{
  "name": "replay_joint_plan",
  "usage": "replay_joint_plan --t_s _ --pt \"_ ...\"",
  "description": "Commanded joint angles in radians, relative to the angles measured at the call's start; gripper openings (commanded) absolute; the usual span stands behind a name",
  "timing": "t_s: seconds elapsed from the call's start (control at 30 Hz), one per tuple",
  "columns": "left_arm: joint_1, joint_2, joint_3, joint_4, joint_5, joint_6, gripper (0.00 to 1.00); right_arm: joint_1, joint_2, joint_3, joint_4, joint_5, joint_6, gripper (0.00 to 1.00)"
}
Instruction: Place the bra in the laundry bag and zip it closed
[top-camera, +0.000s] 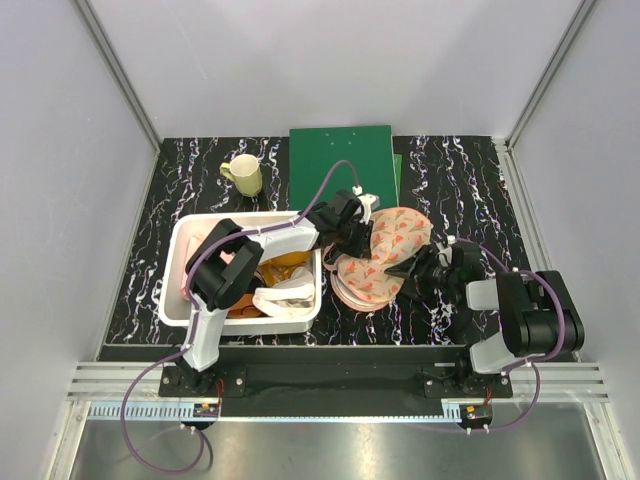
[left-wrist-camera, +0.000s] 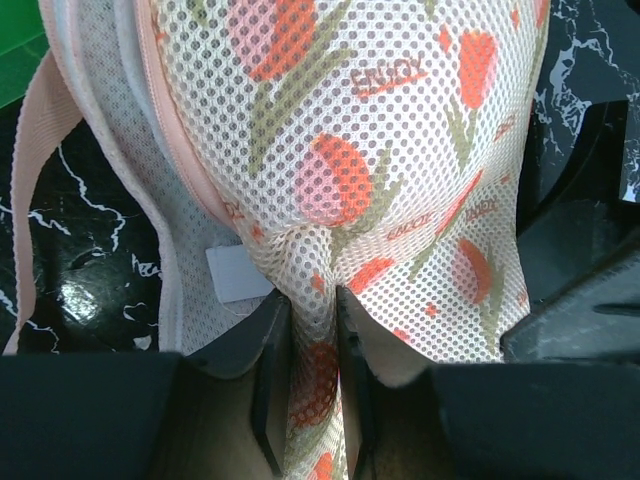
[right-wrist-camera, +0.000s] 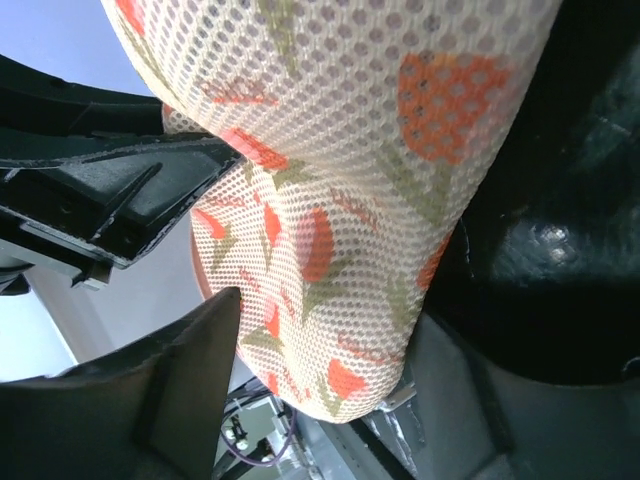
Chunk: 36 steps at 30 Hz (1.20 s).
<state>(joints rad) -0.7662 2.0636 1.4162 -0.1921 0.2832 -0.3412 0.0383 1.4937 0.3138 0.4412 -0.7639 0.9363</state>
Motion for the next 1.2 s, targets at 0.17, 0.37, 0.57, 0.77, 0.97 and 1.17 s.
replay_joint_plan --t_s 0.17,0.37,0.57,0.77,0.97,1.17 --pt "0.010 0.036 -0.013 0.019 0.067 0.007 0.31 0.003 0.077 -0.085 0.227 0.091 0.024 0.42" --pt "-0.005 -0.017 0.015 -0.029 -0.002 0.028 0.57 0.003 0.030 -0.114 0.208 0.135 0.061 0.17" --pt "-0.053 -0.209 -0.016 -0.038 -0.222 0.037 0.68 0.002 -0.085 -0.114 0.076 0.195 0.093 0.10" --pt "-0.194 -0.440 -0.187 0.122 -0.489 0.076 0.68 0.003 -0.222 -0.053 -0.190 0.268 0.147 0.10" --pt "-0.367 -0.599 -0.500 0.437 -0.535 0.028 0.48 0.003 -0.300 -0.016 -0.353 0.351 0.272 0.10" --pt "-0.505 -0.524 -0.634 0.614 -0.474 0.053 0.37 0.005 -0.342 0.030 -0.487 0.362 0.344 0.10"
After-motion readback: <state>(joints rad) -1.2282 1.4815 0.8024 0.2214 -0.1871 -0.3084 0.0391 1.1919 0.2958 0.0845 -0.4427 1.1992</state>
